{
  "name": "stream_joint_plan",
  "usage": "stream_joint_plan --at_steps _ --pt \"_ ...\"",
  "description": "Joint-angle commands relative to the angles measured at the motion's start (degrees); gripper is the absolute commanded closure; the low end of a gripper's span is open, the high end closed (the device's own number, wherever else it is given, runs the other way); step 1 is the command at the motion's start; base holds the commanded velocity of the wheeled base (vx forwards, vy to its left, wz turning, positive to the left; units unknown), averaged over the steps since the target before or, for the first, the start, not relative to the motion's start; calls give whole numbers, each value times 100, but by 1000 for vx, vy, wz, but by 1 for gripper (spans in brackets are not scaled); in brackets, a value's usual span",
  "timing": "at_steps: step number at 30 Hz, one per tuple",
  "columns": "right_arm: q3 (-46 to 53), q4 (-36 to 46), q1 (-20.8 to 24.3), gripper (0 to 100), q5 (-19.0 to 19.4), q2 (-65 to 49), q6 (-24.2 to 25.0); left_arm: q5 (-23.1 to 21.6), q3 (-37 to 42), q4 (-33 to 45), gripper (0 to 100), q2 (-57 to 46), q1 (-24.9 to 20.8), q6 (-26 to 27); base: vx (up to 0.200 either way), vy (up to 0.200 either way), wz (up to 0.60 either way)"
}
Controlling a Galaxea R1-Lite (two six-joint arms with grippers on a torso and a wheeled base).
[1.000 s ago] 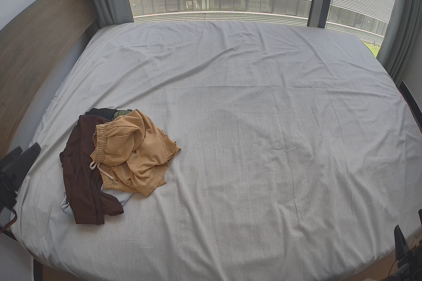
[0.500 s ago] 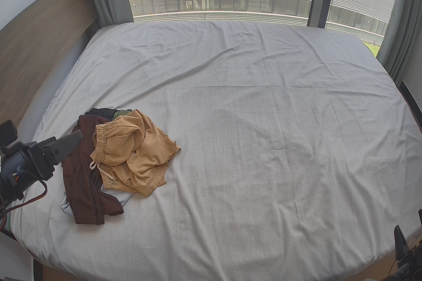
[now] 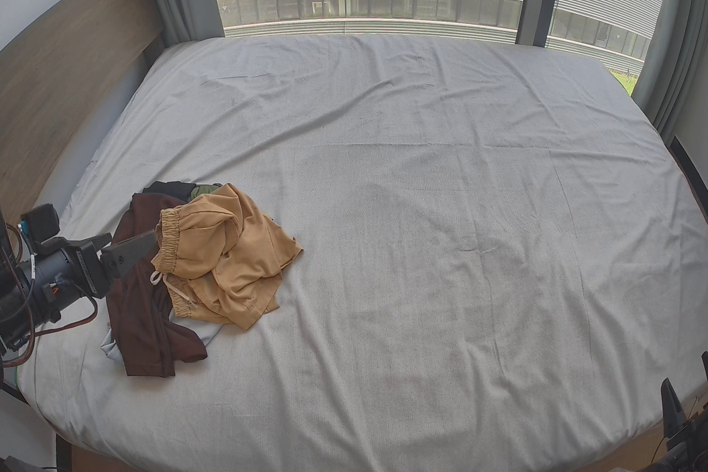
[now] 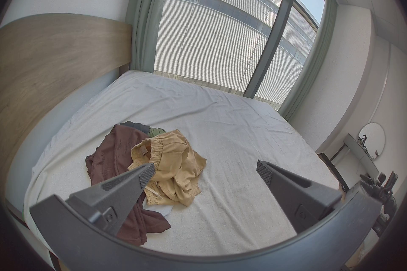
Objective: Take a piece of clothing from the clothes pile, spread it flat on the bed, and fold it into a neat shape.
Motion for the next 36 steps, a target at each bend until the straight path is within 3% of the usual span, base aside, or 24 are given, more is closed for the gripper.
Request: stream_joint_plan --at_steps 1,15,22,27,29,36 --pt "101 -1 0 0 2 -75 -1 -252 11 -8 0 84 271 -5 0 0 0" --pt "101 -1 0 0 -7 -75 34 -542 -24 -69 0 796 482 -23 0 0 0" --pt "101 -1 9 0 -16 -75 34 -551 -33 -799 0 1684 719 -40 0 0 0" --pt "101 -1 0 0 -16 -75 43 -551 -147 -1247 0 2088 746 -269 0 0 0" --pt "101 -1 0 0 -7 -75 34 -525 -226 -2003 0 2554 746 -700 0 0 0" --pt "101 -1 0 0 -7 -75 43 -542 -340 -2601 0 3169 719 -779 0 0 0"
